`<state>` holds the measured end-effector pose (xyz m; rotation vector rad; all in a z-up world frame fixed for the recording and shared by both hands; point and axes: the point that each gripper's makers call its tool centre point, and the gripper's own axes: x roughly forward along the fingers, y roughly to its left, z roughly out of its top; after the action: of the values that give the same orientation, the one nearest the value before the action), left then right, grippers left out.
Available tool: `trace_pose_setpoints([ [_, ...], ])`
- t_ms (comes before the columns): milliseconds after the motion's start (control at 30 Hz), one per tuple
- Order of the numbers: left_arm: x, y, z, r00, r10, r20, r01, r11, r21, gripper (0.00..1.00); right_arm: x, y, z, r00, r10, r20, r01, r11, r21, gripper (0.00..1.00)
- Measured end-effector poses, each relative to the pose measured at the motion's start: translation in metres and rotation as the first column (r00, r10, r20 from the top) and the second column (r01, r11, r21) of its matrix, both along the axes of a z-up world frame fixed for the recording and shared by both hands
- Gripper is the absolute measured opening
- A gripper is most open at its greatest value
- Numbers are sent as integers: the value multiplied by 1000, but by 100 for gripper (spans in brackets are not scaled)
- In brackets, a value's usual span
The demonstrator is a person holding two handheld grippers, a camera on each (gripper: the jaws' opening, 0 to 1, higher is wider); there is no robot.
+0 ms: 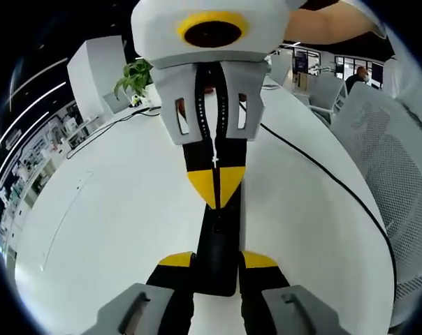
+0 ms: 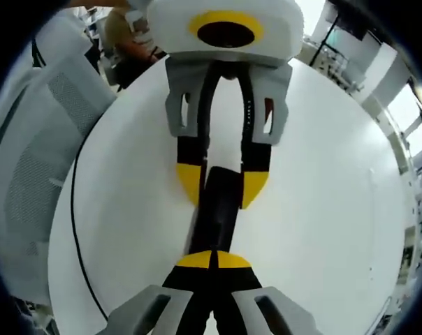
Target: Press the specified remote control buttons in sequence, fully releasing each button before pressing the next.
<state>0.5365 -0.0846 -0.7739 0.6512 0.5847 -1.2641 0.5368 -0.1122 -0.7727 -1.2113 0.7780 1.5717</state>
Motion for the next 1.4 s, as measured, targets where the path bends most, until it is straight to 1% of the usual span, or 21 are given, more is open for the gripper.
trace_pose_setpoints([
  [67,0,0,0,1000,0,0,0,1000,-1,23,1,0,0,1000,-9,-6,9,1000,-5,0],
  [333,-1,0,0,1000,0,1,0,1000,-11,23,1,-1,0,999,-26,-21,27,999,19,0],
  [600,-1,-1,0,1000,1,0,-1,1000,-9,23,0,-2,0,1000,-20,-13,20,1000,8,0],
  [1000,0,-1,0,1000,6,2,-6,1000,1,23,0,-2,1,999,-36,4,36,999,36,0],
  [1167,1,0,0,1000,8,1,-8,1000,0,23,1,-3,1,1000,-30,-1,30,998,50,0],
  [1400,2,0,0,1000,13,1,-13,1000,0,23,2,-3,3,1000,-17,9,16,998,66,0],
])
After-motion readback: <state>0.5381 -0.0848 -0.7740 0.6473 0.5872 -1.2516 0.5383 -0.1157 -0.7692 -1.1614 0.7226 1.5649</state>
